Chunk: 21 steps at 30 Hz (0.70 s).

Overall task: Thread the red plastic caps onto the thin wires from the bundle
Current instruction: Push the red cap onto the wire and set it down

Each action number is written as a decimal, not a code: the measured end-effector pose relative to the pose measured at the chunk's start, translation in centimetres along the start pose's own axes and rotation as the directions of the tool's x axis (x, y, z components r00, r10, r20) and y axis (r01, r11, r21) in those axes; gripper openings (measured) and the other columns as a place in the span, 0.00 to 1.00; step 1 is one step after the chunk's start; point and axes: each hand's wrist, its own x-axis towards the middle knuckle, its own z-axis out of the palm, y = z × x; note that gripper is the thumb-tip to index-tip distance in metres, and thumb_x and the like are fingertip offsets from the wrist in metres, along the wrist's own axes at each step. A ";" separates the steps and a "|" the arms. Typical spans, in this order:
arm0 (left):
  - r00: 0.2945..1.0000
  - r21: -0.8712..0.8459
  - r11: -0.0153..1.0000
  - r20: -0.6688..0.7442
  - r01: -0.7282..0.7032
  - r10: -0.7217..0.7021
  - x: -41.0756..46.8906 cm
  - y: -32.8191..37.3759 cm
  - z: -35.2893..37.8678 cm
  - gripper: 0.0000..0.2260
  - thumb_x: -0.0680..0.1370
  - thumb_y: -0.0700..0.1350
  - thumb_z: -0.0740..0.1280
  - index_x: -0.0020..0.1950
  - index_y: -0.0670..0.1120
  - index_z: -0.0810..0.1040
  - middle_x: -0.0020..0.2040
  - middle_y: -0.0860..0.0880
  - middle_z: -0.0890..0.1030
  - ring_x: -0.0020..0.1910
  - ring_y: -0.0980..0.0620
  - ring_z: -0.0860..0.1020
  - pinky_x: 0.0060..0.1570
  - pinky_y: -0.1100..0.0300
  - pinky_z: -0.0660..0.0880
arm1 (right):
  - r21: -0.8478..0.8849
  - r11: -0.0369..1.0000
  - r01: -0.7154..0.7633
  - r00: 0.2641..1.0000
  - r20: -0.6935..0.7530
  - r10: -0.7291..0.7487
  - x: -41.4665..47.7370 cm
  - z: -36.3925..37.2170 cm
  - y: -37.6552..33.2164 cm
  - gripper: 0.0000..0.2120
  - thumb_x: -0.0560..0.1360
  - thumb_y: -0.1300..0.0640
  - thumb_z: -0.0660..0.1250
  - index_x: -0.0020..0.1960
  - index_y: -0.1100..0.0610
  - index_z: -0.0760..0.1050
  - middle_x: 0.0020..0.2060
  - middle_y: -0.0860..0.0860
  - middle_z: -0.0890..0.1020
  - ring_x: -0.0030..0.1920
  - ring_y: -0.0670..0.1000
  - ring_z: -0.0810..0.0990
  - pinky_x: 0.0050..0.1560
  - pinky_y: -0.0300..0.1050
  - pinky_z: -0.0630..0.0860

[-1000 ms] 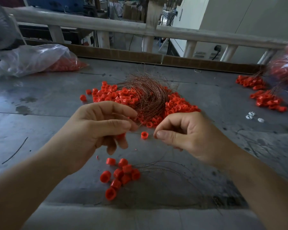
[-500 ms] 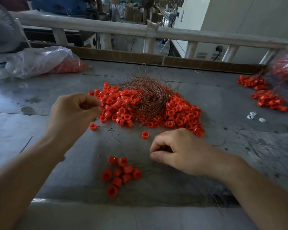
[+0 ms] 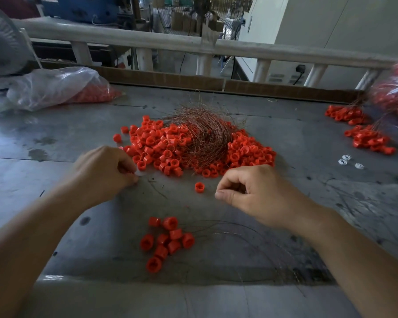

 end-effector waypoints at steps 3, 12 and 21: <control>0.998 -0.097 0.993 0.009 -0.069 0.070 -0.5 0.7 0.1 0.08 0.67 0.43 0.75 0.34 0.54 0.78 0.35 0.55 0.80 0.37 0.55 0.78 0.38 0.61 0.70 | -0.057 0.998 -0.030 0.996 -0.085 0.025 0.5 0.0 0.7 0.04 0.73 0.53 0.67 0.42 0.51 0.79 0.36 0.42 0.77 0.37 0.40 0.74 0.39 0.31 0.70; 0.981 -0.305 0.932 -0.064 -0.194 0.183 -1.8 2.5 1.0 0.09 0.68 0.43 0.74 0.33 0.56 0.78 0.32 0.58 0.79 0.36 0.66 0.77 0.35 0.77 0.69 | -0.281 0.958 0.058 0.993 -0.079 -0.083 1.9 1.0 1.4 0.19 0.76 0.52 0.63 0.66 0.54 0.71 0.70 0.45 0.63 0.66 0.44 0.60 0.64 0.34 0.52; 0.976 -0.363 0.906 -0.068 -0.215 0.205 -2.0 2.5 0.8 0.08 0.67 0.44 0.74 0.33 0.55 0.79 0.31 0.58 0.80 0.34 0.66 0.77 0.35 0.77 0.69 | -0.318 0.943 0.102 0.983 -0.113 -0.144 1.9 1.4 1.8 0.22 0.77 0.50 0.60 0.69 0.55 0.66 0.70 0.45 0.65 0.70 0.44 0.57 0.65 0.32 0.48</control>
